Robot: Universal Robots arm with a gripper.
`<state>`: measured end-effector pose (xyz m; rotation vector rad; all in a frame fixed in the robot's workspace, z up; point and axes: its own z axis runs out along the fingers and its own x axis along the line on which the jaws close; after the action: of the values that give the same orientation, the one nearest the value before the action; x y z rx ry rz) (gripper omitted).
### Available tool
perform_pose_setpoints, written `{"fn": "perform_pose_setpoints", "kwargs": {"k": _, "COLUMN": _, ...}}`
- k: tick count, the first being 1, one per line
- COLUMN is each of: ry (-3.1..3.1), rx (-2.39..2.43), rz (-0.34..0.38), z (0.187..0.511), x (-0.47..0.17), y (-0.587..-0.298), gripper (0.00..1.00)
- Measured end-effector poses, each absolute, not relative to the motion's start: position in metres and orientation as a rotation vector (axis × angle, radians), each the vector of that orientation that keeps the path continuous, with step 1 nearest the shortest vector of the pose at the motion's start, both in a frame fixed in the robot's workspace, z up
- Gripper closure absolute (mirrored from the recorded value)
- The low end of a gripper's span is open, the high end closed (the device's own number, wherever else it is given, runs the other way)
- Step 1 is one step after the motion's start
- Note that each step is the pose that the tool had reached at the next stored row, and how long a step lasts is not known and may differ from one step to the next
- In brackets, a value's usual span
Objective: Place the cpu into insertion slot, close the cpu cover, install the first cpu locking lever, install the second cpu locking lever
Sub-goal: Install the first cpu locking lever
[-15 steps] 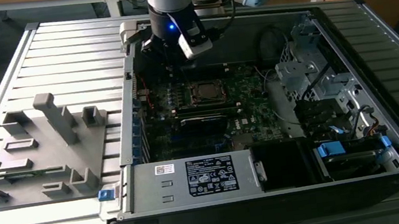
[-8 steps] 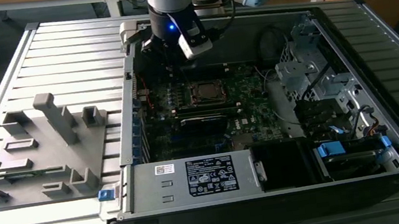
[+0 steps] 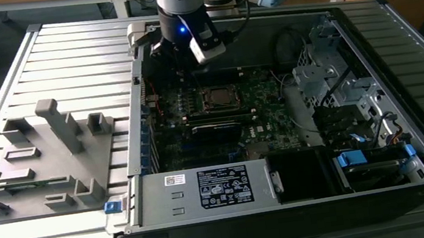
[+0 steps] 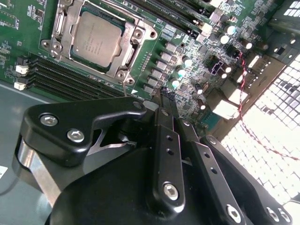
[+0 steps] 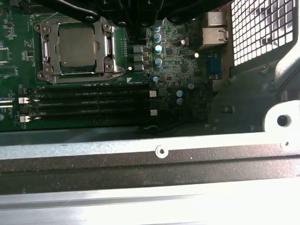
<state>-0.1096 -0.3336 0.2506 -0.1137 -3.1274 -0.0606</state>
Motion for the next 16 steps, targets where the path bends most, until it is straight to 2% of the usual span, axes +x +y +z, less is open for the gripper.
{"fn": "perform_pose_setpoints", "kwargs": {"k": 16, "ry": -3.127, "rx": -0.114, "rz": -0.060, "z": 0.2584, "x": -0.1096, "y": -0.3336, "gripper": 0.89}}
